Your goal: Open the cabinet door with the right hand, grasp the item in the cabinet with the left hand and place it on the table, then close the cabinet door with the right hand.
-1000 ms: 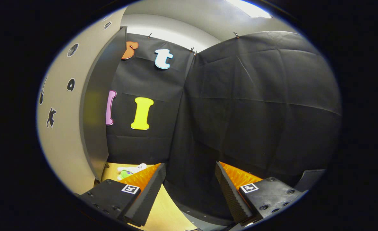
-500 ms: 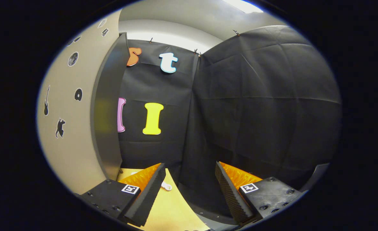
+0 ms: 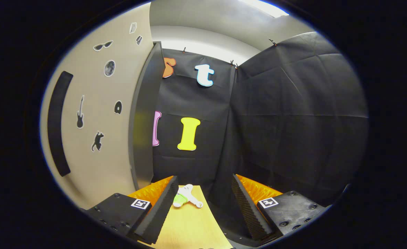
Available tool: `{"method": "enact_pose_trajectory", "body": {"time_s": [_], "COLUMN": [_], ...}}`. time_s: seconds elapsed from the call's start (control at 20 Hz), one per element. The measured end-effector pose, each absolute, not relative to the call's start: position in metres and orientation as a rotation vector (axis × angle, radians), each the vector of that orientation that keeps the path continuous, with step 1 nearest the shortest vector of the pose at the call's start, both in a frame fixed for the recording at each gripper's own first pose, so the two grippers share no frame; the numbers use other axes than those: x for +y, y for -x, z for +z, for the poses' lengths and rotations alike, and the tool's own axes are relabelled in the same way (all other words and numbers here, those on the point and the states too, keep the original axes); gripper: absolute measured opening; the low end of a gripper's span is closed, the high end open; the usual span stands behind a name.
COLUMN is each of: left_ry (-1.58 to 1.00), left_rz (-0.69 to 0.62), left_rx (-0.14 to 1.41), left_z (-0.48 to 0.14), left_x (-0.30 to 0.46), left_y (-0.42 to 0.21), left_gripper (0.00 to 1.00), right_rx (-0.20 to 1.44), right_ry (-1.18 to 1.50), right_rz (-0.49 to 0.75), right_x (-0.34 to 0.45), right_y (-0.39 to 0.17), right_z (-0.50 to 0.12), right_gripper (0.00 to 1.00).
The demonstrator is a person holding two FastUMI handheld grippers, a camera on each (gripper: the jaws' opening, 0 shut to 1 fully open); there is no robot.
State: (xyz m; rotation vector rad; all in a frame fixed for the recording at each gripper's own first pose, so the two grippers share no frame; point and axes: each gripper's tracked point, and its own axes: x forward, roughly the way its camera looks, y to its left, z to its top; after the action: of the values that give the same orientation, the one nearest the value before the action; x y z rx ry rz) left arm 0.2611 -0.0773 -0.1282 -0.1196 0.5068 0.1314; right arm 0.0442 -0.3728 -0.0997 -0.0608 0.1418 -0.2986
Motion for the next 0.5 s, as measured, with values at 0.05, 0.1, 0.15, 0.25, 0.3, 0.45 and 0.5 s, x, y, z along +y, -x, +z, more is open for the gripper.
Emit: {"method": "enact_pose_trajectory", "body": {"time_s": [0.05,0.1,0.15,0.25,0.3,0.45,0.5], "left_ry": [0.123,0.133,0.144,0.145,0.138,0.157,0.170], "left_rz": [0.133,0.127,0.114,0.093,0.092,0.076,0.066], "left_rx": [0.504,0.506,0.508,0.517,0.527,0.542,0.546], "left_z": [-0.126,-0.126,-0.127,-0.131,-0.134,-0.144,-0.148], "left_x": [-0.079,-0.082,-0.088,-0.096,-0.098,-0.110,-0.115], "left_y": [-0.249,-0.238,-0.226,-0.201,-0.190,-0.155,-0.144], "left_gripper": [0.24,0.24,0.24,0.24,0.24,0.24,0.24], "right_rx": [0.133,0.127,0.123,0.117,0.114,0.101,0.096], "right_ry": [0.060,0.057,0.055,0.070,0.083,0.080,0.077], "right_rz": [-0.295,-0.296,-0.298,-0.308,-0.310,-0.298,-0.294], "right_x": [-0.366,-0.363,-0.357,-0.349,-0.344,-0.325,-0.320], "right_y": [-0.039,-0.033,-0.026,-0.012,-0.004,0.019,0.027], "right_z": [-0.095,-0.091,-0.088,-0.083,-0.079,-0.068,-0.065], "right_gripper": [0.98,0.98,0.98,0.98,0.98,0.98,0.98]}}
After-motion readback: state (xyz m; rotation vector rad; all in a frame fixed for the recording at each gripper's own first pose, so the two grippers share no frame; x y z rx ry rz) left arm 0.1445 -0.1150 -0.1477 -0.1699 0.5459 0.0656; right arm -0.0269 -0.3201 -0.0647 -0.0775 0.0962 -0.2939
